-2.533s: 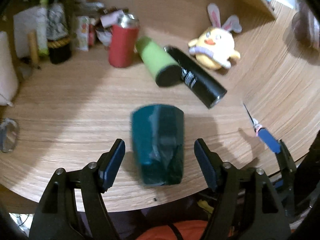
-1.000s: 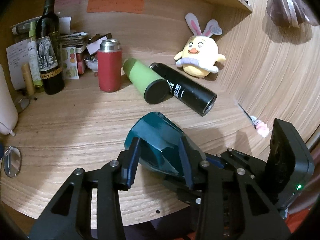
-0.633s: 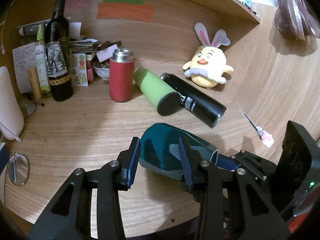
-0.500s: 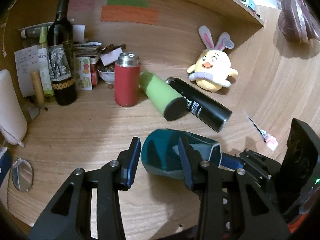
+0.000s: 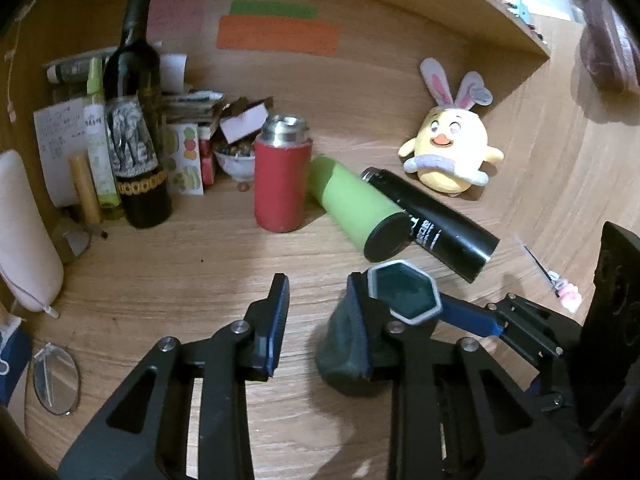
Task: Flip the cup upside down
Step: 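Lower the teal cup onto the desk with the left gripper while the right gripper steadies it, then open both grippers and withdraw them from the upright teal cup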
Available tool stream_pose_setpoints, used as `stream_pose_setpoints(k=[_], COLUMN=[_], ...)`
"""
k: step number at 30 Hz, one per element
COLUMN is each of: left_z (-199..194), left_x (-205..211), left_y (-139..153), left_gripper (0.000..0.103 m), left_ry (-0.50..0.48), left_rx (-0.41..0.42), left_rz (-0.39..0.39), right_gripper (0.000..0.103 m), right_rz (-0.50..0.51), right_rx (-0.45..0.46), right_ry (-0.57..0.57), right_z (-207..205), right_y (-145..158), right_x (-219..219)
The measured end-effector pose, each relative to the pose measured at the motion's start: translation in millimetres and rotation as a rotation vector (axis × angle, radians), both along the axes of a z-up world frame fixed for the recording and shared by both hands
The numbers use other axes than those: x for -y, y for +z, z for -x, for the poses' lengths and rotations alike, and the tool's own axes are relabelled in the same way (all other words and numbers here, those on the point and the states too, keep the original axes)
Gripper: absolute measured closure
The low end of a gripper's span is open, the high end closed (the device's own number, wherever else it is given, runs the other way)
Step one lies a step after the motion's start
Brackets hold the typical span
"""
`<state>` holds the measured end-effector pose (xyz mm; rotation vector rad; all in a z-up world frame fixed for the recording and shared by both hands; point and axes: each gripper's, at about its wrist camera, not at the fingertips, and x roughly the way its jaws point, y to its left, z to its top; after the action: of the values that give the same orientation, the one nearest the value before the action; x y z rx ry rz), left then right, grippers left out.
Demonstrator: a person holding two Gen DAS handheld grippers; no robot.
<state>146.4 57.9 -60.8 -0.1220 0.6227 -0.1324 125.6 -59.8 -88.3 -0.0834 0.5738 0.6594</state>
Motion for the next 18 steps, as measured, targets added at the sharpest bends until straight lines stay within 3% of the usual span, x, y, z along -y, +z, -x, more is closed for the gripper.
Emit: stream_pose_setpoints(k=[9,18], left_z=[1,39], left_x=[-3,12], left_y=[-5,24], left_gripper=[0.076,0.072], left_ry=[0.006,0.032], left_rx=[-0.022,0.064], left_rz=[0.002,-0.071], right_gripper=[0.053,0.052], right_rz=[0.013,-0.017], right_rx=[-0.016,0.012], right_ry=[0.002,0.009], right_z=[3,22], right_y=[3,27], right_x=[2,19])
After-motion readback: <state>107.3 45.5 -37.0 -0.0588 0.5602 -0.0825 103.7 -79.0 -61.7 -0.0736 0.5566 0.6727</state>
